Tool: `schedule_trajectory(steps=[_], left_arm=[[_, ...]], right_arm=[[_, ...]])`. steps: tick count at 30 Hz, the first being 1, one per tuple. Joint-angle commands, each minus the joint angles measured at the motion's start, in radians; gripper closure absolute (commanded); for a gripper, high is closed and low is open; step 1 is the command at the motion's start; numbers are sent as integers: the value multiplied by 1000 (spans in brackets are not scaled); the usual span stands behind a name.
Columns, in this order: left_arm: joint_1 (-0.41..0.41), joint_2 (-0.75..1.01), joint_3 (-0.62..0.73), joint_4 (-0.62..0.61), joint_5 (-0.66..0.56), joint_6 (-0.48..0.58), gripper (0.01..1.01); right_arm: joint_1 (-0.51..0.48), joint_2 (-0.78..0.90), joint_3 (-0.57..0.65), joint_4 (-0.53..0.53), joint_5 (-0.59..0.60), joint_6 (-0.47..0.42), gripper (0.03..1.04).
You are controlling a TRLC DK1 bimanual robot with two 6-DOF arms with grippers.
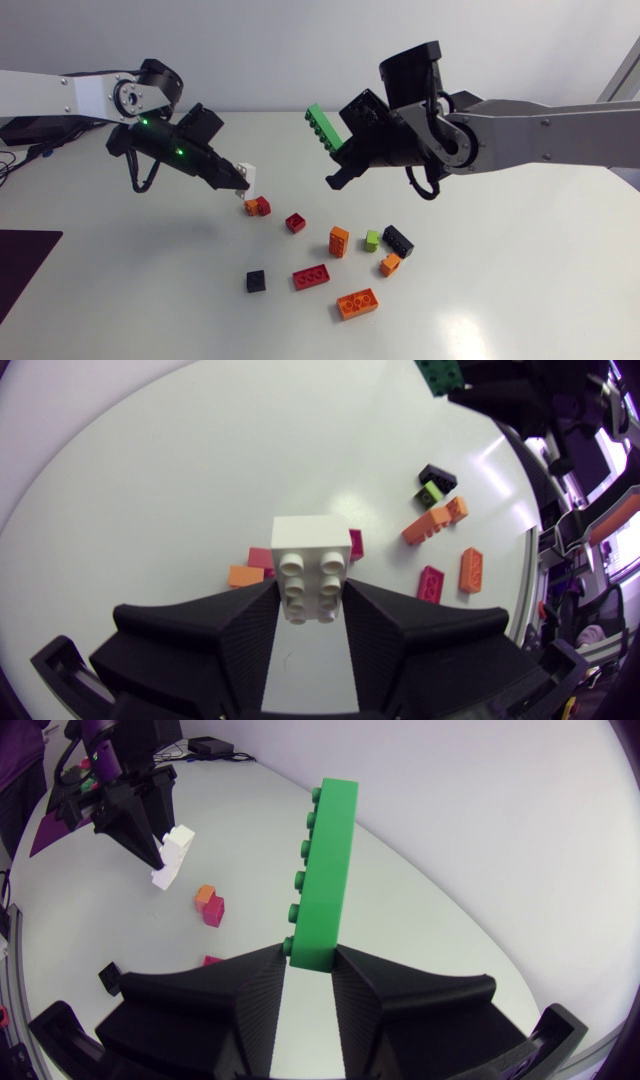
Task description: Disassemble duplo
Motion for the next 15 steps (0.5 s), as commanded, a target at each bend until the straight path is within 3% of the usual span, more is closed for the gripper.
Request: schedule_trajectory(steps=[1,7,11,15], left_arm=[[-32,45,-61,6,-65,56,867],[-64,59,-156,28,-131,63,864],[-76,88,-200,55,-185,70,800],[-82,85,-237,75,-202,78,500]], right_arm=[[11,33,31,-18,-1,-23,810],[-2,51,39,-29,-10,-23,810],[-11,112,86,-80,-24,-38,810],[-15,195,139,-129,-21,-48,810]])
